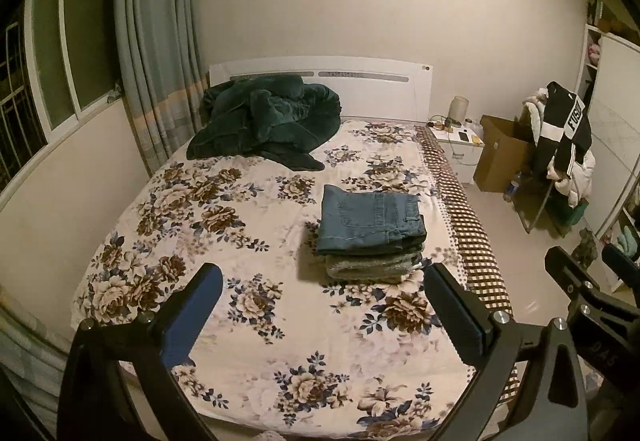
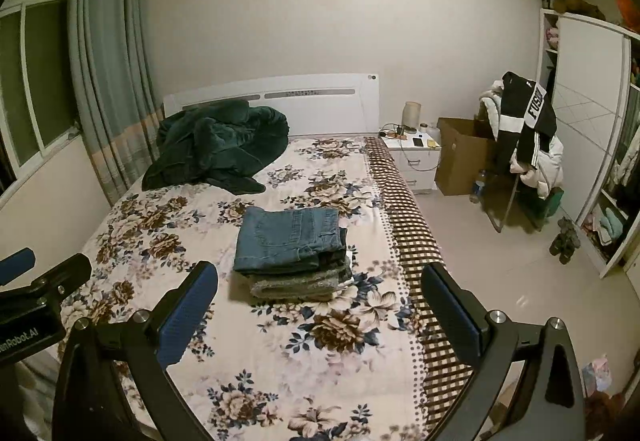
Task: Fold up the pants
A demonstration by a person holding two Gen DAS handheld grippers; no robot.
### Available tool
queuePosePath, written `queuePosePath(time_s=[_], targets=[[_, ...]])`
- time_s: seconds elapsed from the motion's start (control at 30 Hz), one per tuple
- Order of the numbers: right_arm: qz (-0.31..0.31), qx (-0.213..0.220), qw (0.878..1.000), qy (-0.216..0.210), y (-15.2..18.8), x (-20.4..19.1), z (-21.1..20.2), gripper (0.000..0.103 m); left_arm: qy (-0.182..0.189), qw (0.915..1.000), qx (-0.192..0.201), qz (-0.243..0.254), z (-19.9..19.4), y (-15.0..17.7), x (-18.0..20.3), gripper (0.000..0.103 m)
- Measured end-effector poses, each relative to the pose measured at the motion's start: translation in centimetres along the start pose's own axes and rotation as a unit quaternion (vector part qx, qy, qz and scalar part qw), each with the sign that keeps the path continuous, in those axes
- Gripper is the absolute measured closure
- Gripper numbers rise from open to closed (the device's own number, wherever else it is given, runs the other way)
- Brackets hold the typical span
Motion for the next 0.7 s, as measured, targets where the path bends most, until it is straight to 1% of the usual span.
queuePosePath(time_s=[0.7], targets=[[-0.002, -0.003, 1.0, -0.004, -0.11, -0.14, -0.47, 0.0, -0.008, 1.0, -0.001, 0.005, -0.26, 0.4, -0.1, 0.0]])
Point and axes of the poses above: each gripper's, at about its wrist camera, not at the fingertips, and z roughly the way its jaws point, x to its right, y to its underside, the point moved 7 cm from there along z, roughly the way its jaws point, and after that the axes turned 3 degrees about z, right-handed, at the moved point
